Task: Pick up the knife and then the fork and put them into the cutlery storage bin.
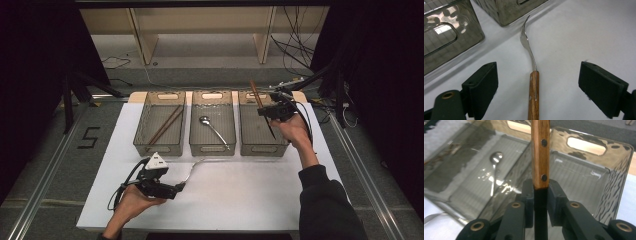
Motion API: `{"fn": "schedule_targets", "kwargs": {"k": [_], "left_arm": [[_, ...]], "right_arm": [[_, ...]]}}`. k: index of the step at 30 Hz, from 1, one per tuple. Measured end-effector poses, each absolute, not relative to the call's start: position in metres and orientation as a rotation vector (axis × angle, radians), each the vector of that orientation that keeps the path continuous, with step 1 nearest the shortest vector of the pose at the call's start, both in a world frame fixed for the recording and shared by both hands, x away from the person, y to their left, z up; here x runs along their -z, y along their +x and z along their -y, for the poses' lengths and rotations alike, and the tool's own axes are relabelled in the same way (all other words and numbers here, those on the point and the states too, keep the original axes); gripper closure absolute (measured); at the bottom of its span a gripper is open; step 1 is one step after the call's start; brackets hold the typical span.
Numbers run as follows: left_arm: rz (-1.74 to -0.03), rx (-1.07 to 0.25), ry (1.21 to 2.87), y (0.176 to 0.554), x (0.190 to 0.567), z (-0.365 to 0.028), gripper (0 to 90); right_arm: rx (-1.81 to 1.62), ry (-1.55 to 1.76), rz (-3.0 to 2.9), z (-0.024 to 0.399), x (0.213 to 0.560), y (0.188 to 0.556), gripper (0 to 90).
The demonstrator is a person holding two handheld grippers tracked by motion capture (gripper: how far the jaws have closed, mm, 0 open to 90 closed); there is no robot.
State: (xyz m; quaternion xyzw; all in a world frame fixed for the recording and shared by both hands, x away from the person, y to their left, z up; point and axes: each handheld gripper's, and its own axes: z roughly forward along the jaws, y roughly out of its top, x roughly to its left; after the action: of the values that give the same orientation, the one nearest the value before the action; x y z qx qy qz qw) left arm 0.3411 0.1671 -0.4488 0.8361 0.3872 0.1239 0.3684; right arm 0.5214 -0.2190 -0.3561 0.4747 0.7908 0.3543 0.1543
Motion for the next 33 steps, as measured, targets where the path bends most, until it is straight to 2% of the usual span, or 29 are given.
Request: {"fn": "schedule_targets", "kwargs": {"k": [11,24,26,29,33], "left_arm": [[-1.022,-0.333,2.142,0.342,0.445,-0.171,15.9],[-1.037,-0.315,2.153,0.342,0.447,-0.171,15.9],[-1.04,-0.312,2.154,0.342,0.447,-0.171,15.9],[-1.044,-0.307,2.156,0.343,0.447,-0.171,16.0],[-1.046,-0.304,2.167,0.343,0.448,-0.171,16.0]], "right_arm": [[-0.899,1.45,-2.254,0.214,0.382,0.544,77.9],[-0.86,1.522,-2.263,0.21,0.396,0.546,76.9],[-0.853,1.544,-2.278,0.211,0.4,0.547,72.6],[-0.853,1.54,-2.315,0.211,0.401,0.546,61.4],[-0.923,1.495,-2.322,0.211,0.391,0.54,56.3]]}}
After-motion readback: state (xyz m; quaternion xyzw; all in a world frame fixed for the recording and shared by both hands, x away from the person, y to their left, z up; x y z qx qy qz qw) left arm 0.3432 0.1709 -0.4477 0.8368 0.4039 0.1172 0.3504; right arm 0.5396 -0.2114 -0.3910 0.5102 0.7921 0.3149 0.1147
